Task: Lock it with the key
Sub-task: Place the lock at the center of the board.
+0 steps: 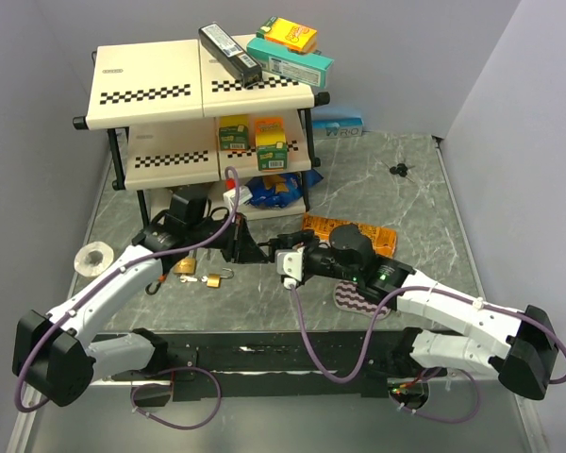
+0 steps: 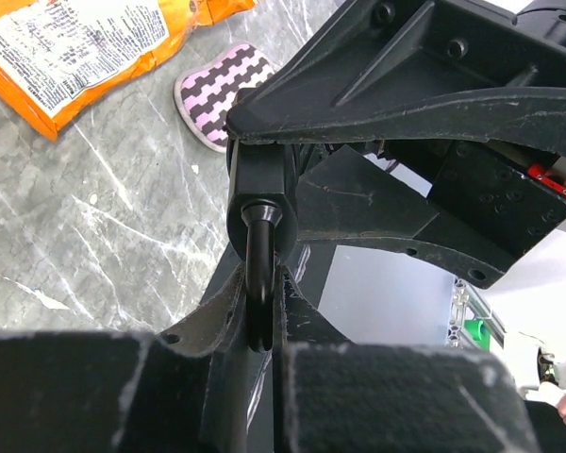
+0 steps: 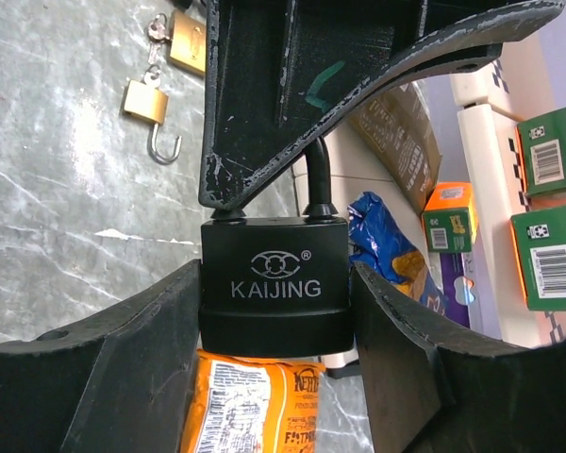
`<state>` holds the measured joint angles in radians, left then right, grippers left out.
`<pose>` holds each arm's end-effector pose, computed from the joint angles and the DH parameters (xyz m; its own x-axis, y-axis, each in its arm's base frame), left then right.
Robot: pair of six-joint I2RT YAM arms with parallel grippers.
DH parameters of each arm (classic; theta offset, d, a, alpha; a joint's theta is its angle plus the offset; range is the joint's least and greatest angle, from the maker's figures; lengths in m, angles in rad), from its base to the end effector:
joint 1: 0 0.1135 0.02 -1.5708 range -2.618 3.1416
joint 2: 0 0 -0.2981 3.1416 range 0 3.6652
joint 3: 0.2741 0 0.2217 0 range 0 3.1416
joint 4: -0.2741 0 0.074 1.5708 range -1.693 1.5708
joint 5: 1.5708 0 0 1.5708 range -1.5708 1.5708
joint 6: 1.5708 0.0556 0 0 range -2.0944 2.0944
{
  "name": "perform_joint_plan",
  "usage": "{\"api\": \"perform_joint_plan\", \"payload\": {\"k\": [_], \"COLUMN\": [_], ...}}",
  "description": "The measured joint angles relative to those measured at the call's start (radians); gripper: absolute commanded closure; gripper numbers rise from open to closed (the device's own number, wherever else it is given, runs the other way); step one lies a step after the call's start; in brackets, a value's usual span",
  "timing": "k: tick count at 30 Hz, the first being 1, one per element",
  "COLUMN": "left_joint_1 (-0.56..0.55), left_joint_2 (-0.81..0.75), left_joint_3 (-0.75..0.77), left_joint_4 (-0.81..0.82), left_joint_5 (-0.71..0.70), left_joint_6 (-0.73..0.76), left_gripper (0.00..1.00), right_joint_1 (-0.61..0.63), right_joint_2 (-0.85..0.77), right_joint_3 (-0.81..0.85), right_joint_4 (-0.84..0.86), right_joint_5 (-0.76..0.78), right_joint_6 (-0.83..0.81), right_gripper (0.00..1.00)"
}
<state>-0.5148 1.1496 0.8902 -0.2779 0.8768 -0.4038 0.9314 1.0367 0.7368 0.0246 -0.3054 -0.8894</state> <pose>0.1652 -0.1425 0.3327 -0.7592 0.1408 -0.6354 0.6431 0.3119 -0.6993 0.1132 0.1802 0.3298 0.6263 -0.3991 -0.6696 -0.7168 0.0428 -0.6960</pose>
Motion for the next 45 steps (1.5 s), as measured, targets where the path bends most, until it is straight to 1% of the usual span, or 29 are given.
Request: {"api": "perform_joint_plan", "payload": {"k": [1,2,3,4,7,8,9,10,13,18,21,24,26,28,31,35,41,45], "left_joint_1": [0.0,0.0,0.0,0.0,0.0,0.005,0.013,0.024,0.069,0.108,0.113,0.119,0.123,0.124,0.126,0.127,0.133,0.136], "left_joint_2": [0.0,-0.001,-0.001,-0.001,-0.011,-0.016,-0.02,-0.025,-0.042,-0.105,-0.132,-0.136,-0.134,-0.131,-0.127,-0.126,-0.143,-0.153], "left_joint_3": [0.0,0.0,0.0,0.0,0.002,0.006,0.01,0.013,0.024,0.025,0.025,0.025,0.025,0.025,0.025,0.025,0.025,0.025], "left_joint_4": [0.0,-0.001,-0.001,0.0,-0.002,-0.011,-0.022,-0.031,-0.062,-0.11,-0.117,-0.122,-0.131,-0.136,-0.15,-0.161,-0.182,-0.198], "left_joint_5": [-0.002,-0.003,-0.003,-0.002,0.002,0.005,0.012,0.017,0.019,-0.012,-0.041,-0.062,-0.074,-0.089,-0.109,-0.146,-0.208,-0.233], "left_joint_6": [0.0,0.002,0.004,0.013,0.038,0.051,0.061,0.077,0.116,0.206,0.246,0.269,0.28,0.292,0.309,0.33,0.362,0.387], "left_gripper": [0.83,0.58,0.45,0.27,0.15,0.02,0.01,0.04,0.04,0.04,0.04,0.04,0.04,0.04,0.04,0.04,0.04,0.04], "right_joint_1": [0.0,0.0,0.0,0.0,-0.005,-0.017,-0.038,-0.062,-0.176,-0.513,-0.694,-0.866,-0.953,-1.012,-1.055,-1.069,-1.069,-1.061], "right_joint_2": [0.002,0.004,0.005,0.006,0.007,0.007,0.002,-0.009,-0.06,-0.145,-0.14,-0.05,0.064,0.197,0.378,0.6,0.844,0.979], "right_joint_3": [0.002,0.005,0.008,0.012,0.014,0.014,0.014,0.014,0.014,0.007,0.007,0.021,0.063,0.127,0.249,0.426,0.646,0.772], "right_joint_4": [-0.002,-0.005,-0.01,-0.018,-0.053,-0.072,-0.1,-0.126,-0.207,-0.293,-0.307,-0.299,-0.288,-0.27,-0.237,-0.161,-0.127,-0.128], "right_joint_5": [0.001,0.002,0.003,0.003,0.01,0.006,-0.004,-0.009,-0.041,-0.093,-0.105,-0.124,-0.121,-0.098,-0.068,-0.029,0.008,0.033], "right_joint_6": [-0.002,-0.003,-0.003,0.0,0.015,0.03,0.047,0.065,0.135,0.252,0.317,0.407,0.473,0.536,0.608,0.679,0.752,0.769], "right_gripper": [0.87,0.93,1.0,1.0,1.0,1.0,1.0,1.0,1.0,1.0,1.0,1.0,1.0,1.0,1.0,1.0,1.0,1.0]}}
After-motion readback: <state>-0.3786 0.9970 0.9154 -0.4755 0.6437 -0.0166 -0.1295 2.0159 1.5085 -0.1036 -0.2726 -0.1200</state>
